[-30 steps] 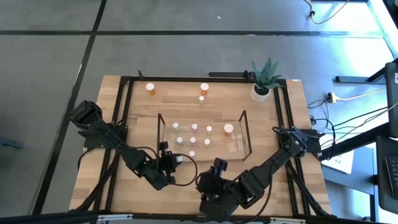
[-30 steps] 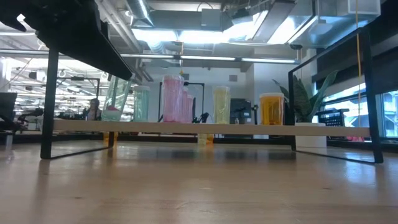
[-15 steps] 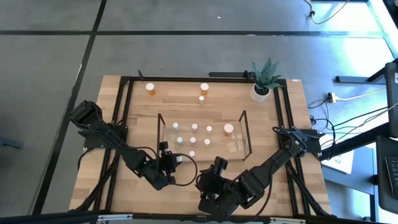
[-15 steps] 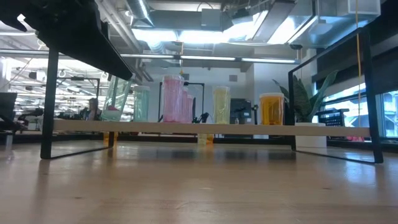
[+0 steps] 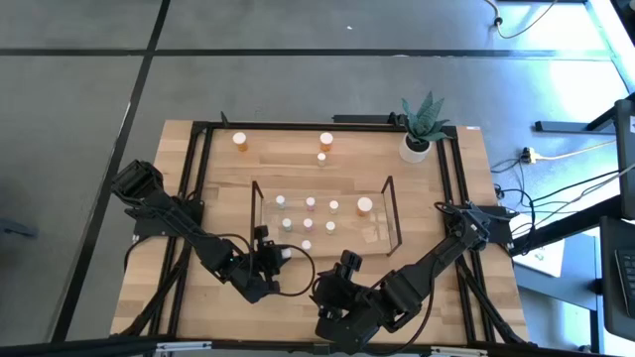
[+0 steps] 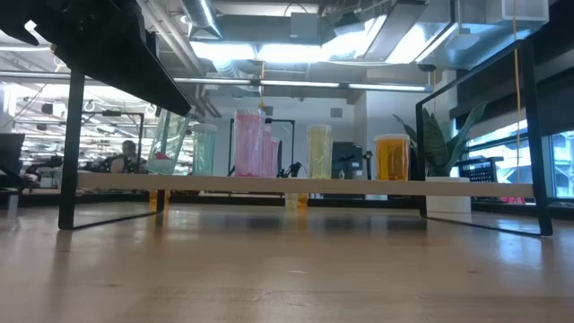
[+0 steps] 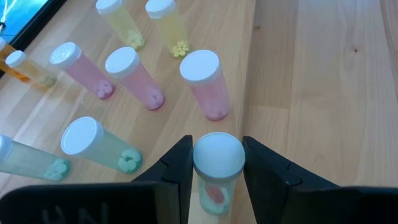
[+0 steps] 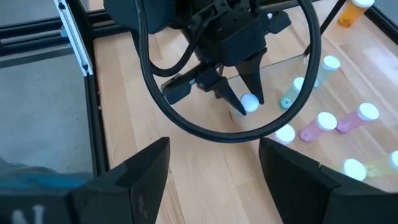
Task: Pick and place medicine bottles onto shelf by color
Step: Put the blue pill bottle on the shelf aligned with the other blue pill bottles
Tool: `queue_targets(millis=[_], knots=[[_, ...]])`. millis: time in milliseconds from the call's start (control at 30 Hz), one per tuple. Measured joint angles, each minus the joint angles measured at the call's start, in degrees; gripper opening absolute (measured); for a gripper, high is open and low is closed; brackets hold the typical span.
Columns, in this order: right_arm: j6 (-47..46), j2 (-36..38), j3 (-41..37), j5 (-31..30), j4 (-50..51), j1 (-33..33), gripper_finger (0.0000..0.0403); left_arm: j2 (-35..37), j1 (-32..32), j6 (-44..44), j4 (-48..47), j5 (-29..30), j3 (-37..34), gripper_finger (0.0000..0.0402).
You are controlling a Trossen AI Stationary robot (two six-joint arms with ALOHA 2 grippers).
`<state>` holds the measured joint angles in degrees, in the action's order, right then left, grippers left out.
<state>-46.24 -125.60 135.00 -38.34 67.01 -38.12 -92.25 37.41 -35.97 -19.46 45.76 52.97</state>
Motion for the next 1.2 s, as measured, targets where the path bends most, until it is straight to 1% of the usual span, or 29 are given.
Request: queue_targets(millis=[433,667,833,1067,1200], knots=[[0.08,0.00,-0.02,0.03,0.01,0.01,0.0249,0.00,0.00,-1.39,-0.18,0.14,0.00,0.0106],[0.06,0.00,-0.02,0.03,0.03,0.00,0.0249,-0.07,0.00,-4.33,0.19,2.16,-0.04,0.0106],[0.07,0.00,-0.02,0.03,0.03,-0.01,0.0249,-0.07,0.11,-4.79,0.96,3.42,-0.05,0.0106],[0.11,0.00,-0.02,2.90,0.03,0.01,0.0249,-0.07,-0.32,-6.44,0.93,4.22,-0.04,0.0106],[0.08,0.00,-0.02,5.54,0.03,-0.01,0.0249,-0.07,-0.52,-7.21,0.59,4.16,-0.04,0.0106]])
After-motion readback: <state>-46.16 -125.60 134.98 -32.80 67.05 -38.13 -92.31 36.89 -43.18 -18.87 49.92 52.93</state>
